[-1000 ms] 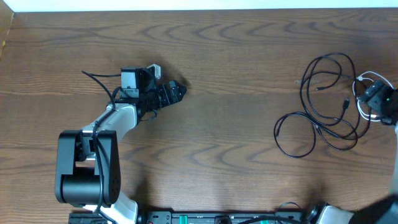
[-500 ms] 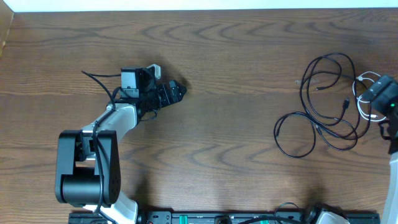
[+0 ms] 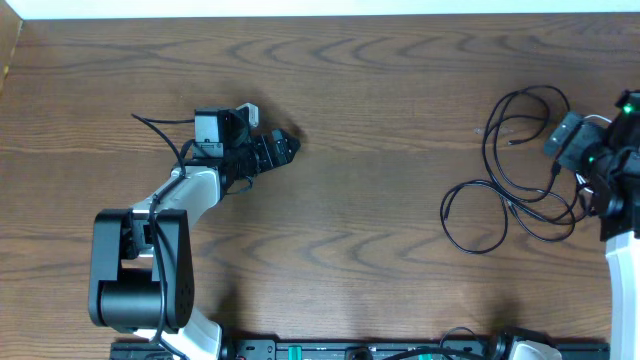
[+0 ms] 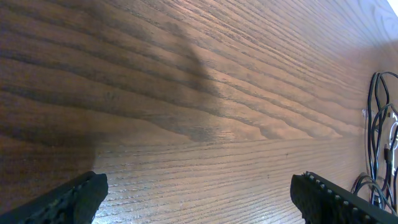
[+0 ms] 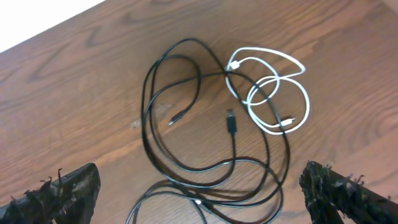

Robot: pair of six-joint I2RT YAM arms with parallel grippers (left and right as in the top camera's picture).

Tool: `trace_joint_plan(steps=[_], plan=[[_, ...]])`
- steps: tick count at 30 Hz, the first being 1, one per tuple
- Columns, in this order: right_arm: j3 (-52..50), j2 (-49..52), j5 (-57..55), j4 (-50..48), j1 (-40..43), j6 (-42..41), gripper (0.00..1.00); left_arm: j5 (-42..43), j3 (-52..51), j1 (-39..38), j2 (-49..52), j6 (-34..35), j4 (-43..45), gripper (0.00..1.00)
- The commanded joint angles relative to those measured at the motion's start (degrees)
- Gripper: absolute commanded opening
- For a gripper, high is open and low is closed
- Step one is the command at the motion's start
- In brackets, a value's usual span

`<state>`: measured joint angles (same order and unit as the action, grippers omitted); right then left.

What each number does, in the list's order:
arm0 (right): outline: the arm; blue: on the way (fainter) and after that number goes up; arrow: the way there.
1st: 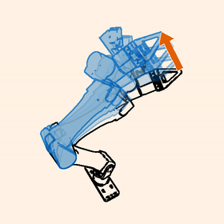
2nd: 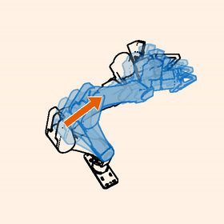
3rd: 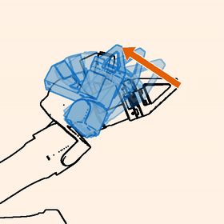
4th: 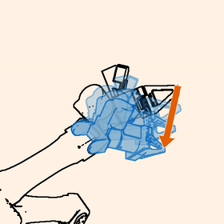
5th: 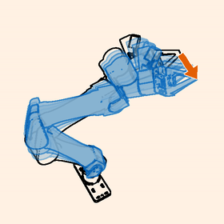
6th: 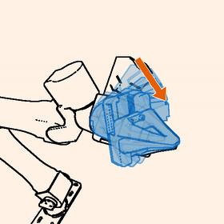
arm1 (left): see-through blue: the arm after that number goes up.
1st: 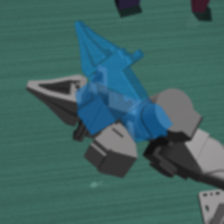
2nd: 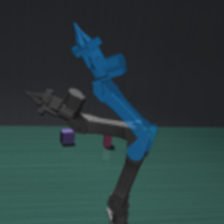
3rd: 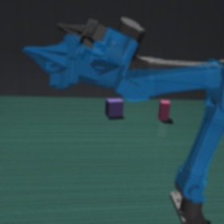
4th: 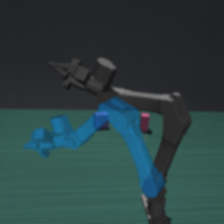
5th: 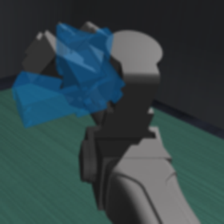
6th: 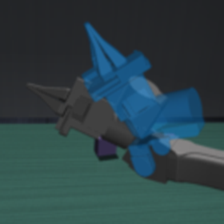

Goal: Untangle cables

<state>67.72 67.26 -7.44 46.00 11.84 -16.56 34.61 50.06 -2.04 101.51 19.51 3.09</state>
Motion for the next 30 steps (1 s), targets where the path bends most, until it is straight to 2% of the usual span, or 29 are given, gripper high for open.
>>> trace_joint_plan(steps=[1, 30], plan=[[-0.1, 0.3, -0.3, 0.1, -1.2, -0.6, 0.99, 0.3, -0.2, -0.1, -0.3, -0.3, 0.0, 1.00], [-0.1, 0.7, -0.3, 0.1, -10.3, -0.6, 0.99, 0.3, -0.2, -0.1, -0.3, -0.3, 0.0, 1.00]])
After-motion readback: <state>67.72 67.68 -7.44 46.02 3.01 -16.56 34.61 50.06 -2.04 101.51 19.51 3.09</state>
